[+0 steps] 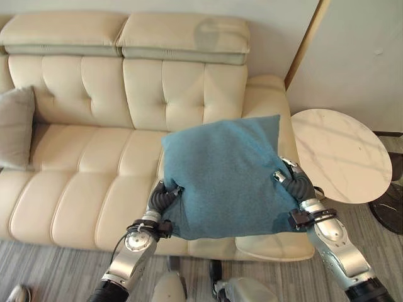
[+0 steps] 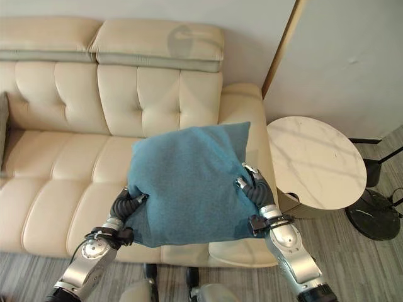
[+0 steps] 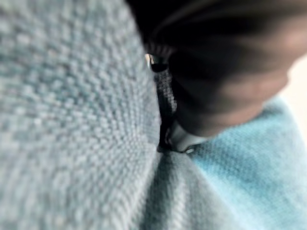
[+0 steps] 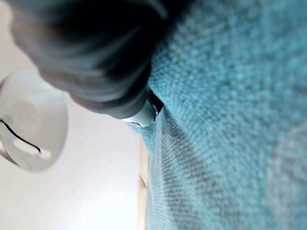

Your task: Pick up all the scattered cushions and arrange them neatly on the sofa.

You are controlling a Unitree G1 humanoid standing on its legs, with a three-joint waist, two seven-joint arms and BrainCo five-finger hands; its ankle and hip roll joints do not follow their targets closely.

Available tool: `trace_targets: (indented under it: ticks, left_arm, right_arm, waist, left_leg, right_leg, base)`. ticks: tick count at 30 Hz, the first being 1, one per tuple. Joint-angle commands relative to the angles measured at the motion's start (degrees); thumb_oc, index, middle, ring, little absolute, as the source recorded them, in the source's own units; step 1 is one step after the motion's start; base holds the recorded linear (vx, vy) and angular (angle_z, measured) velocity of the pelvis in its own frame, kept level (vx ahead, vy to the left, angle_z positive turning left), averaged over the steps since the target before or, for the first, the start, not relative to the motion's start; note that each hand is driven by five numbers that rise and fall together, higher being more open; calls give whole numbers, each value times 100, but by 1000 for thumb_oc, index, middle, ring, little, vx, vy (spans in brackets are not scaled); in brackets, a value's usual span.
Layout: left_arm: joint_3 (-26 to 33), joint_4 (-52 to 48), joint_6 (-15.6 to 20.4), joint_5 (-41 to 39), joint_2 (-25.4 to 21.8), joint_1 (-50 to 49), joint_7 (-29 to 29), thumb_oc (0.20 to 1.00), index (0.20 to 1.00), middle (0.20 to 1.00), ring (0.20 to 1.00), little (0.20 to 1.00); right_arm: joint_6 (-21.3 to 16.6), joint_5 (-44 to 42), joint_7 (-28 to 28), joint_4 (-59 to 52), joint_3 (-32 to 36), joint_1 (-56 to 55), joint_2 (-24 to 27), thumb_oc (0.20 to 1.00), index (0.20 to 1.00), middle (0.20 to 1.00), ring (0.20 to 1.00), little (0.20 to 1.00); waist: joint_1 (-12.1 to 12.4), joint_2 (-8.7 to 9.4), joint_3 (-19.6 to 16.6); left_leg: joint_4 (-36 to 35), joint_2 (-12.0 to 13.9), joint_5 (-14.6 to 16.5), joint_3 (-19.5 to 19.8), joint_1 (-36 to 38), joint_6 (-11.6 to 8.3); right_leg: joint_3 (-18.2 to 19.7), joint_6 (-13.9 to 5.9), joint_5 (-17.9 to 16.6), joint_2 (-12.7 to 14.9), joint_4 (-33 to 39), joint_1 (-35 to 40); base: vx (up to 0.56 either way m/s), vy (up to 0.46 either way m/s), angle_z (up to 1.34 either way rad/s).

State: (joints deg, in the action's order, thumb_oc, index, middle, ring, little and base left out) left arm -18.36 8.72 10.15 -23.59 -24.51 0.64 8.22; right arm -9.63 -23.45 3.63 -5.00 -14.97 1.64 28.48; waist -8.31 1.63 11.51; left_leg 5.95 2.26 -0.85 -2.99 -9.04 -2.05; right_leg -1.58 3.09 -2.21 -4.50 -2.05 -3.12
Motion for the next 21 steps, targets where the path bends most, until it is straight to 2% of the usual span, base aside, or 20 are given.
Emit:
trace_targets:
  ticks: [1, 5, 9, 13, 19, 21]
  left_arm:
    - [-281, -973, 685, 177, 150, 665, -297, 200, 200, 200, 200, 200]
    - [-112, -873, 774, 220, 96, 773, -155, 200, 200, 200, 200, 200]
    - [18, -742, 814, 339, 93, 907, 36, 200, 200, 200, 200, 200]
    - [35, -560, 863, 511, 76, 1289, 344, 200, 200, 200, 200, 200]
    - [-13, -49, 1003, 763, -77, 2301, 929, 200, 200, 200, 200, 200]
    - [-77, 268, 1042, 880, -210, 2976, 1243, 200, 200, 200, 200, 200]
  right_arm:
    - [-502, 197, -450, -550, -747, 702, -566, 200, 200, 200, 200, 200]
    - [-506, 376, -338, -398, -876, 1113, -731, 200, 200, 200, 200, 200]
    - [-456, 957, -119, -293, -1023, 1527, -811, 200, 200, 200, 200, 200]
    - [-467, 1168, 120, -32, -1213, 2119, -1047, 200, 200, 200, 200, 200]
    - [-513, 1429, 606, 526, -1397, 3231, -1279, 200, 200, 200, 200, 200]
    - [-502, 1626, 913, 871, -1433, 3921, -1370, 200, 200, 200, 200, 200]
  waist:
    - [357, 113, -190]
    - [485, 114, -201]
    - [579, 114, -214]
    - [664, 123, -121]
    - [769, 113, 137]
    - [817, 76, 223]
  left_leg:
    - [249, -157, 708, -325, 275, 71]
    - [193, -278, 770, -564, 327, 195]
    - [182, -379, 815, -589, 321, 263]
    - [193, -439, 801, -581, 159, 287]
    - [236, -453, 677, -590, -431, 260]
    - [213, -455, 573, -582, -721, 226]
  right_leg:
    - [206, -1077, 352, 1071, -523, -520]
    - [289, -1203, 243, 1232, -565, -649]
    - [221, -1271, 151, 1399, -487, -658]
    - [202, -1280, 36, 1459, -410, -799]
    - [187, -1252, -151, 1535, -325, -1295]
    - [181, -1237, -219, 1563, -296, -1572]
  base:
    - [23, 226, -48]
    - [11, 163, -31]
    - [25, 77, -14]
    - [-30, 14, 2]
    - [-118, -23, 4]
    - [-131, -39, 9]
